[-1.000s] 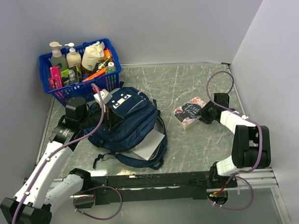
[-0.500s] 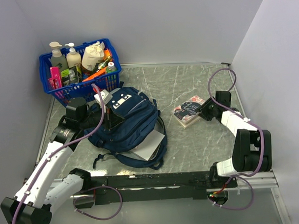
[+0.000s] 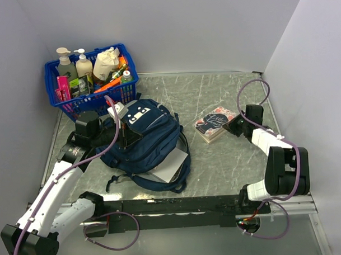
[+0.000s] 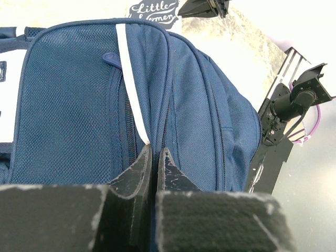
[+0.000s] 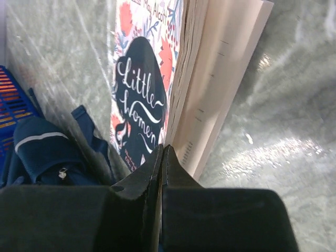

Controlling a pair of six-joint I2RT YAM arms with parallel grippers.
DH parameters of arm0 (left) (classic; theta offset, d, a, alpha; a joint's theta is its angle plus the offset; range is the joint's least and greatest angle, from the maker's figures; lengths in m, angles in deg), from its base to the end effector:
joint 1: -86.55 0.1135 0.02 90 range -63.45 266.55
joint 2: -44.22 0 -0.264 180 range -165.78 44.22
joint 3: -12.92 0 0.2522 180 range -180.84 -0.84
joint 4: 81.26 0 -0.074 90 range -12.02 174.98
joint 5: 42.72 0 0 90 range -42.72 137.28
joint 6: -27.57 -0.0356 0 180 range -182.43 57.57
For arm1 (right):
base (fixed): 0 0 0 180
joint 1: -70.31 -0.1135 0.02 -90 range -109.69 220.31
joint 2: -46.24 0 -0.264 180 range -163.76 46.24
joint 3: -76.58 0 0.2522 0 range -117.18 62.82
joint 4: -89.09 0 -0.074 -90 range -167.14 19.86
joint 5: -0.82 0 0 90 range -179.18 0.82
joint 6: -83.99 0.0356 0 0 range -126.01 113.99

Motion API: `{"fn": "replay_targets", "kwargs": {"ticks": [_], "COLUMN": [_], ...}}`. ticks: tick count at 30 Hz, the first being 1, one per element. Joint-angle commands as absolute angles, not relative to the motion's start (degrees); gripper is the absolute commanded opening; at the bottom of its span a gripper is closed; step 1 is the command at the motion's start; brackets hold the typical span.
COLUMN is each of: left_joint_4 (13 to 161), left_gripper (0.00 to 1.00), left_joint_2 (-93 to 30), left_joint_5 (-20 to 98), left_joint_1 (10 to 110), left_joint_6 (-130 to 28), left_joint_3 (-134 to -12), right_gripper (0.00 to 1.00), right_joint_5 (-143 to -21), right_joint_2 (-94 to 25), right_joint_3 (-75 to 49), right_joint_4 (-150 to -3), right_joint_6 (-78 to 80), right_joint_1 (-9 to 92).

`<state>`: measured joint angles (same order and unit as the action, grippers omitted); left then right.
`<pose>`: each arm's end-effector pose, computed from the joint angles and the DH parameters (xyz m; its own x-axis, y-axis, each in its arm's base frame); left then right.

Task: Pack the student bag
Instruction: Pick up the book from the center of the board.

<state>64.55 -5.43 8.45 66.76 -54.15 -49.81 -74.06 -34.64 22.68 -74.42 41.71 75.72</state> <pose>0.1709 -0.0852 0.3351 -0.4526 0.0436 -0.8906 0.7568 0.5469 -0.3578 0.2812 -0.0173 0.1852 -0.5329 0.7679 -0.3555 0.4412 0.6106 0.6577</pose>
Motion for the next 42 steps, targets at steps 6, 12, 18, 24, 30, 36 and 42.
{"fn": "replay_targets", "kwargs": {"ticks": [6, 12, 18, 24, 30, 36, 42], "left_joint_4": [73.38, 73.55, 73.72, 74.61, 74.69, 74.87, 74.87], "left_gripper": [0.01, 0.01, 0.01, 0.01, 0.01, 0.01, 0.01], "left_joint_2": [-3.42, -3.86, -3.77, -3.24, -3.15, -3.42, -3.94], "left_joint_5": [3.07, 3.69, 3.60, 3.16, 2.98, 2.72, 2.28], "left_joint_1": [66.78, 66.78, 66.78, 66.78, 66.78, 66.78, 66.78], "left_joint_6": [-52.06, -52.32, -52.58, -51.44, -51.00, -51.09, -51.35], "left_joint_3": [-51.29, -51.38, -51.03, -50.59, -50.85, -51.03, -51.20], "right_gripper": [0.00, 0.00, 0.00, 0.00, 0.00, 0.03, 0.32], "right_joint_5": [-71.78, -68.36, -61.94, -60.43, -57.63, -58.68, -57.45], "right_joint_2": [-33.48, -27.33, -14.50, -8.69, -13.25, -17.03, -19.58], "right_joint_3": [22.12, 25.72, 30.03, 33.28, 33.73, 29.78, 31.35], "right_joint_4": [-81.45, -75.58, -66.53, -60.27, -65.89, -66.24, -74.49], "right_joint_6": [41.19, 40.31, 34.86, 32.75, 34.42, 31.35, 33.89], "right_joint_1": [75.32, 74.79, 74.79, 74.88, 74.88, 74.53, 73.65]}}
